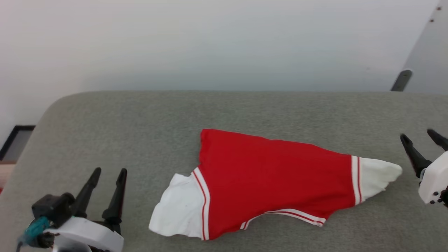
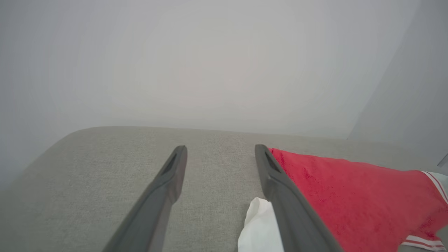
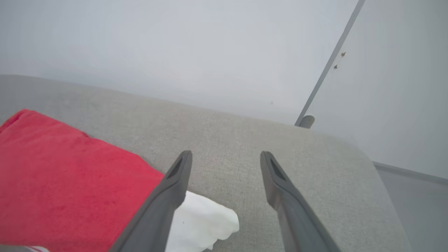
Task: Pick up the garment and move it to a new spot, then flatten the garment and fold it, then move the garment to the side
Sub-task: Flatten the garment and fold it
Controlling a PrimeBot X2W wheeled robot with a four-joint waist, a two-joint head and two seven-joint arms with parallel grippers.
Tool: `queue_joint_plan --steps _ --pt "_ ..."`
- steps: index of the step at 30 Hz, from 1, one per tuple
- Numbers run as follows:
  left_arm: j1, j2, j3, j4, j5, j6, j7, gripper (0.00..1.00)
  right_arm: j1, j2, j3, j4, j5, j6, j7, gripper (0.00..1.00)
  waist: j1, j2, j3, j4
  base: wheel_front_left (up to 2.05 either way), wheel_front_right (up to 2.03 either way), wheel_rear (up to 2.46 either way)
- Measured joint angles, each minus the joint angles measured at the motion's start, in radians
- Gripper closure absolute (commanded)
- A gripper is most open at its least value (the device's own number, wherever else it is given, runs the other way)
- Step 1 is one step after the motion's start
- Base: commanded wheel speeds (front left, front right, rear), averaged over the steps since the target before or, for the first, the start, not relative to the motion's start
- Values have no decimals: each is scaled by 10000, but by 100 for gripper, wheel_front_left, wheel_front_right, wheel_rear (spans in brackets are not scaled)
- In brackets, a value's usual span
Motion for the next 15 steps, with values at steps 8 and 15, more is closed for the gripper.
queue_joint_plan --steps 8,15 --pt "-165 543 -426 -224 -1335 0 2159 0 1206 857 -849 -1540 -968 0 -1795 0 0 0 -103 -587 0 0 0" --pt "-730 1118 -719 59 -2623 445 5925 0 2150 1873 -1662 -2591 -1540 0 -1935 0 1 0 -129 -948 0 0 0"
